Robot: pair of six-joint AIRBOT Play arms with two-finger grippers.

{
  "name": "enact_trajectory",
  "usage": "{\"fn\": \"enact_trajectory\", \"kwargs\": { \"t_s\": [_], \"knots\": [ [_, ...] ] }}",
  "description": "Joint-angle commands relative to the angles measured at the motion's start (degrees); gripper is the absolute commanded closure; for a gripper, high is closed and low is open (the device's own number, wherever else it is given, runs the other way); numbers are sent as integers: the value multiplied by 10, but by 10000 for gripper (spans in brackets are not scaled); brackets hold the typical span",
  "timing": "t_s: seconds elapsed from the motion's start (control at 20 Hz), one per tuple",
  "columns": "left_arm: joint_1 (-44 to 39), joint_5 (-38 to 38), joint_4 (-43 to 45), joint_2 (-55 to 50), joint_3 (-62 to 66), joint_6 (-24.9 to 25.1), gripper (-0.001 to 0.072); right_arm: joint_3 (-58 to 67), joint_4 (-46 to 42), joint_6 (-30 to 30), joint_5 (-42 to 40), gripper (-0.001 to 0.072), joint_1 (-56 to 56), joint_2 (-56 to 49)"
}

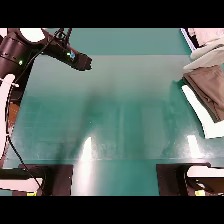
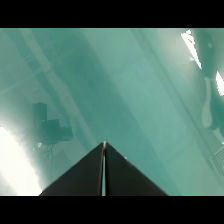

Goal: Fold the shirts.

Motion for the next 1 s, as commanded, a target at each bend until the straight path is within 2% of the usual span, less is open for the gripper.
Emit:
{"fn": "enact_trajectory", "kwargs": {
  "t_s": [0.0,0.4,0.45,0.55,0.6,0.7,0.8,0.9,0.95],
  "knots": [
    [0,-2,0,0,0,0,680,32,-62,69,97,701,-29,4],
    [0,-19,2,0,0,5,680,-129,-407,207,176,691,-29,94],
    [0,-19,4,0,0,5,680,-154,-447,224,188,623,-29,106],
    [0,-19,6,0,0,5,679,-203,-503,229,196,173,-29,129],
    [0,-19,6,0,0,5,680,-224,-529,230,196,68,-29,139],
    [0,-21,6,0,0,5,679,-257,-563,240,195,68,-28,160],
    [0,-20,6,0,0,5,679,-269,-560,247,193,68,-28,174],
    [0,-16,6,0,0,5,679,-269,-526,258,192,71,-25,185],
    [0,-13,6,0,0,4,679,-269,-491,258,191,100,-23,190]
  ]
}}
